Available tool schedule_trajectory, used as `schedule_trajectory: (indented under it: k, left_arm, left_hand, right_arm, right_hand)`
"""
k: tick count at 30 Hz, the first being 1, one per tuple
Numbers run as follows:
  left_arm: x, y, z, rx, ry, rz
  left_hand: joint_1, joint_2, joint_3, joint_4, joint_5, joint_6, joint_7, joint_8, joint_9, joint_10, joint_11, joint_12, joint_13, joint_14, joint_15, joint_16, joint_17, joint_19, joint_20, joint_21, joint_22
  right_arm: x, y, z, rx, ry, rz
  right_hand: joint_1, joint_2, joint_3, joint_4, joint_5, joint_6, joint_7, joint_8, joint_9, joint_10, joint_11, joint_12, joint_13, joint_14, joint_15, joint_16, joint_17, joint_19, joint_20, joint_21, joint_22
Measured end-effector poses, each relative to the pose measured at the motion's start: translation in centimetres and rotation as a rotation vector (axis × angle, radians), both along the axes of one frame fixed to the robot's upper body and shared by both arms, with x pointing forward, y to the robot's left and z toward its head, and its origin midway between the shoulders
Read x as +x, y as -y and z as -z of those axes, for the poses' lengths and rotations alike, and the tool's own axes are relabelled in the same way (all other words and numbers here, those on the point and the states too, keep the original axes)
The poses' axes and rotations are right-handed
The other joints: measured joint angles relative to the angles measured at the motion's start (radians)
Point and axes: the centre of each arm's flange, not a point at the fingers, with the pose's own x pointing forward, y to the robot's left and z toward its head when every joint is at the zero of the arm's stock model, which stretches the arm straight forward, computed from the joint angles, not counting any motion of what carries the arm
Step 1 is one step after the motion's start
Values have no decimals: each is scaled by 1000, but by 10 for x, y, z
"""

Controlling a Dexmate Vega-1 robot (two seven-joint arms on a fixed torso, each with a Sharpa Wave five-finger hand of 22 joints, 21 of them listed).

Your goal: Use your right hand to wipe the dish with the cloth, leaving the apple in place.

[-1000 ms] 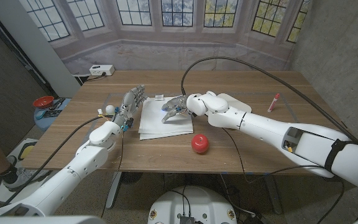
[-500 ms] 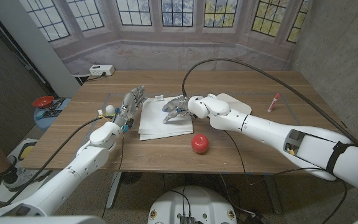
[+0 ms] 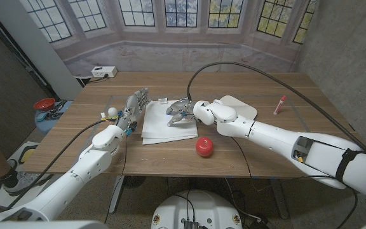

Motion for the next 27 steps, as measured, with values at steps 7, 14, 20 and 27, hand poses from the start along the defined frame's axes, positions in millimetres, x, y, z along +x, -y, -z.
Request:
schedule_trajectory:
  k: [7, 14, 20, 27]
  left_arm:
    - [-2, 1, 3, -2, -2, -1]
    - [-3, 3, 5, -2, -2, -2]
    - [-4, 4, 5, 0, 0, -1]
    - [-4, 4, 5, 3, 0, -3]
  left_hand:
    - [0, 0, 0, 0, 0, 0, 0, 0, 0, 0, 0, 0, 0, 0, 0, 0, 0, 0, 0, 0, 0]
    - [0, 0, 0, 0, 0, 4, -4, 0, 0, 0, 0, 0, 0, 0, 0, 0, 0, 0, 0, 0, 0]
    - [0, 0, 0, 0, 0, 4, -4, 0, 0, 0, 0, 0, 0, 0, 0, 0, 0, 0, 0, 0, 0]
    - [0, 0, 0, 0, 0, 4, -4, 0, 0, 0, 0, 0, 0, 0, 0, 0, 0, 0, 0, 0, 0]
  right_arm:
    - [1, 3, 8, 3, 33, -12]
    - [4, 8, 15, 13, 66, -25]
    - [2, 7, 13, 21, 112, -47]
    - [5, 14, 26, 27, 141, -53]
  right_hand:
    - [21, -6, 7, -1, 0, 7, 0, 0, 0, 3, 0, 0, 2, 16, 0, 0, 0, 12, 1, 0, 0]
    - [31, -9, 10, 1, 0, 7, 0, -4, 0, 3, 1, 5, 8, 29, -3, 0, 0, 25, -4, 0, 0]
    - [49, -15, 14, -3, 8, 16, -2, -8, 0, 22, 1, 11, 8, 48, 1, 0, 0, 37, -6, 0, -2]
    - [76, -27, 24, -1, 13, 67, -12, -8, 4, 64, -7, 26, 15, 89, -1, 4, 0, 59, -7, 0, -1]
